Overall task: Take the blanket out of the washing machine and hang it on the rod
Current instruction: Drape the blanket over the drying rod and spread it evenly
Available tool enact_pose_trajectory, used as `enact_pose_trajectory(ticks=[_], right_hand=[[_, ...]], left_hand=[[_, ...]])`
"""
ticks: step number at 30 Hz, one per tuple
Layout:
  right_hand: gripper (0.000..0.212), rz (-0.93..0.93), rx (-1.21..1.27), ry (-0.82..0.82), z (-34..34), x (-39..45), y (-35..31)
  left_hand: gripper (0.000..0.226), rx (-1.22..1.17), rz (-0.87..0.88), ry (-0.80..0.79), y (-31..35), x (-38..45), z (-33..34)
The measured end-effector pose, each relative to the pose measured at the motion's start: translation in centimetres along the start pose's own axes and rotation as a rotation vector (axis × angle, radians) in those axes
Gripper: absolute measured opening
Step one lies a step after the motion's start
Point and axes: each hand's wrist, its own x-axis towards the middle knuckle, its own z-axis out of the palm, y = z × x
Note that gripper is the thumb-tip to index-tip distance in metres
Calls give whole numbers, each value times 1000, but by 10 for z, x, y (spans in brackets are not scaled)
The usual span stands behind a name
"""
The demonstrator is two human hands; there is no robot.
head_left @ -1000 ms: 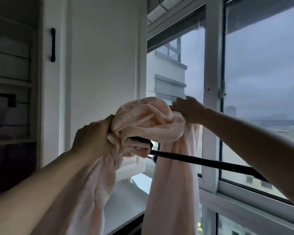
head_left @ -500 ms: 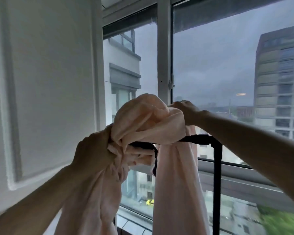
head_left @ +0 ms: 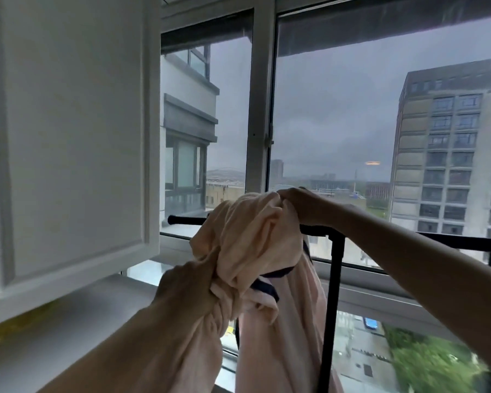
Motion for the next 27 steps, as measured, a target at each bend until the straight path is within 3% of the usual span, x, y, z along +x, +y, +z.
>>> enact_pose_trajectory(ticks=[3, 6, 10, 15, 18, 24, 27], right_hand=[[22, -63, -15, 39, 2, -15, 4], [39, -90, -37, 28, 11, -27, 10], [56, -112, -60, 42, 24, -43, 13], [57, -218, -183, 176, 39, -57, 9], [47, -228, -267, 280, 48, -65, -1], [51, 35, -240, 412, 76, -88, -23], [50, 130, -171, 426, 95, -97, -38]], left_hand=[[54, -44, -18, -167, 8, -8, 22], [62, -89, 78, -303, 16, -12, 29], [51, -89, 118, -227, 16, -1, 31], [55, -421, -138, -296, -16, 21, 51], [60, -465, -68, -224, -20, 30, 56], [51, -668, 117, 155, -38, 29, 66], [49, -746, 50, 261, -50, 34, 70]])
